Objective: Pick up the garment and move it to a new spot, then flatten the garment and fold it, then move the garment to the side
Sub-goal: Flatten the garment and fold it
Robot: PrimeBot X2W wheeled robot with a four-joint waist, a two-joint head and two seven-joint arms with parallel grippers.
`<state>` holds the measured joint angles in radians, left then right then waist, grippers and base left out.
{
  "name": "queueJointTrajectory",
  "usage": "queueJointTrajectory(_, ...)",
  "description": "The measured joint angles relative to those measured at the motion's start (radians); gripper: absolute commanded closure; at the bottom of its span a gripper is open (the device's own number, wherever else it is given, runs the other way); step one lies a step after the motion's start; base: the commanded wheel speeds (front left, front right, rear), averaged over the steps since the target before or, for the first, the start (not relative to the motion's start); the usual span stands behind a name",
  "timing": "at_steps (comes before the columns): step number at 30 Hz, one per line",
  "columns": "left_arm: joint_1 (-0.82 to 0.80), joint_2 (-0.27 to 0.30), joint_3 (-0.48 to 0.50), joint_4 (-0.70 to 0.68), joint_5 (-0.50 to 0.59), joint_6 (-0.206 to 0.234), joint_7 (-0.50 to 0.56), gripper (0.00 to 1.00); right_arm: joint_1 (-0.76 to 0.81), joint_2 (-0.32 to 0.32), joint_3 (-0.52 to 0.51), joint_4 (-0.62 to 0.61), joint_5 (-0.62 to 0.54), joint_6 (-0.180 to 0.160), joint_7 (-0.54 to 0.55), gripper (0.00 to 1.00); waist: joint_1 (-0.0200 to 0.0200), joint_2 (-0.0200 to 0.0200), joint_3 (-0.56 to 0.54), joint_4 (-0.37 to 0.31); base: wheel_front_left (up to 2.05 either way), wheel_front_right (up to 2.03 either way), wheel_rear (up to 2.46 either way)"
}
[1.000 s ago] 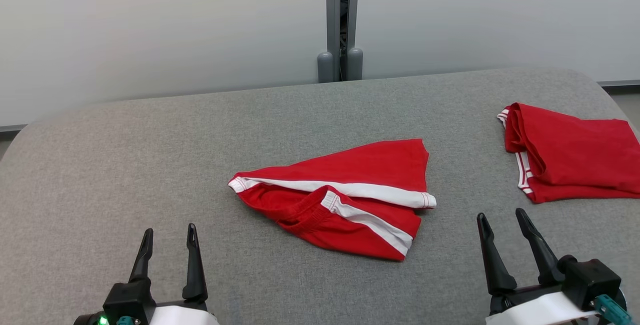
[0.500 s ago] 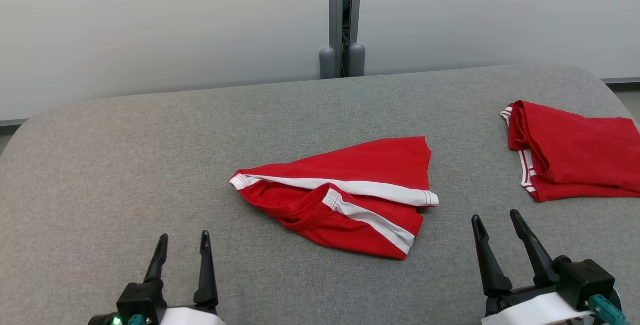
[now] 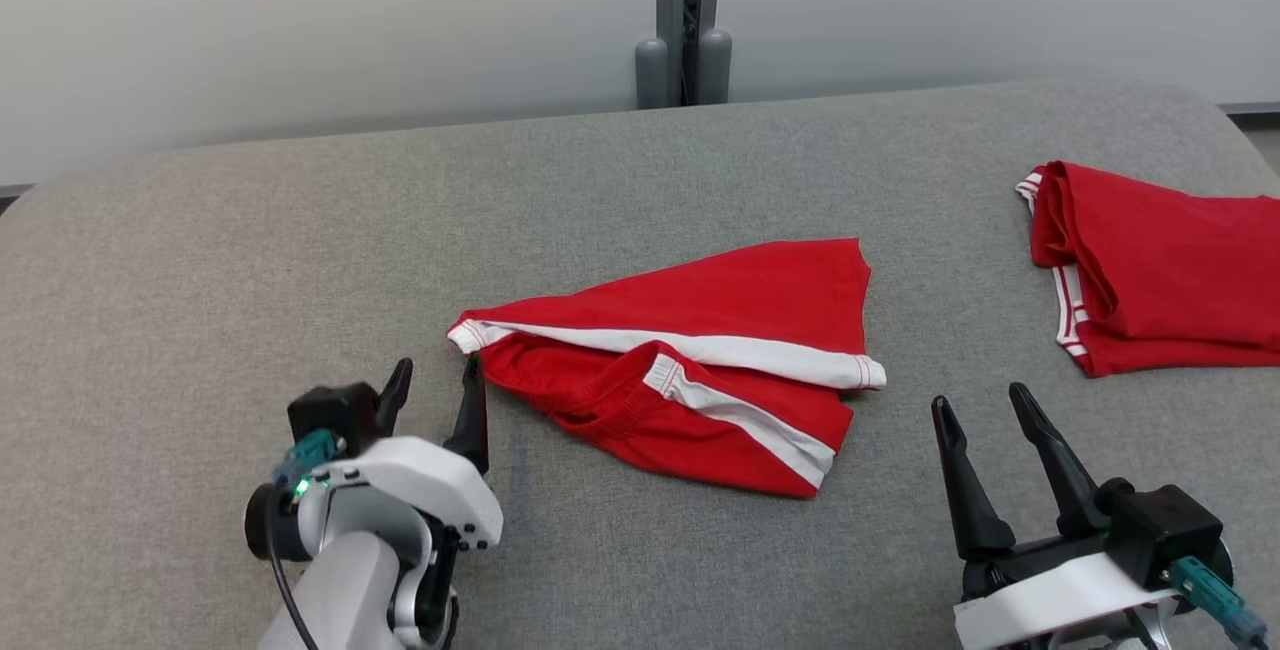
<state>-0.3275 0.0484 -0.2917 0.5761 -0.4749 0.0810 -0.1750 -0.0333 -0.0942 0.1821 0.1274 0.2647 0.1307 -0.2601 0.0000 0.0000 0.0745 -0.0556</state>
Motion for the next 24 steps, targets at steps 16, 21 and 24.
queueJointTrajectory(16,-0.242,0.0,-0.104,0.297,-0.132,0.025,0.083,0.39,-0.06,-0.02,0.018,0.001,0.005,0.0,0.0,0.0,0.0,0.0,0.081,-0.028,0.0,0.0,0.0)
queueJointTrajectory(21,-0.294,0.0,-0.128,0.351,-0.154,0.026,0.082,0.48,-0.067,-0.026,0.025,0.001,0.005,0.0,0.0,0.0,0.0,0.0,0.102,-0.03,0.0,0.0,0.0)
queueJointTrajectory(24,-0.325,0.0,-0.147,0.377,-0.162,0.028,0.078,0.36,-0.076,-0.029,0.027,0.0,0.004,0.0,0.0,0.0,0.0,0.0,0.117,-0.033,0.0,0.0,0.0)
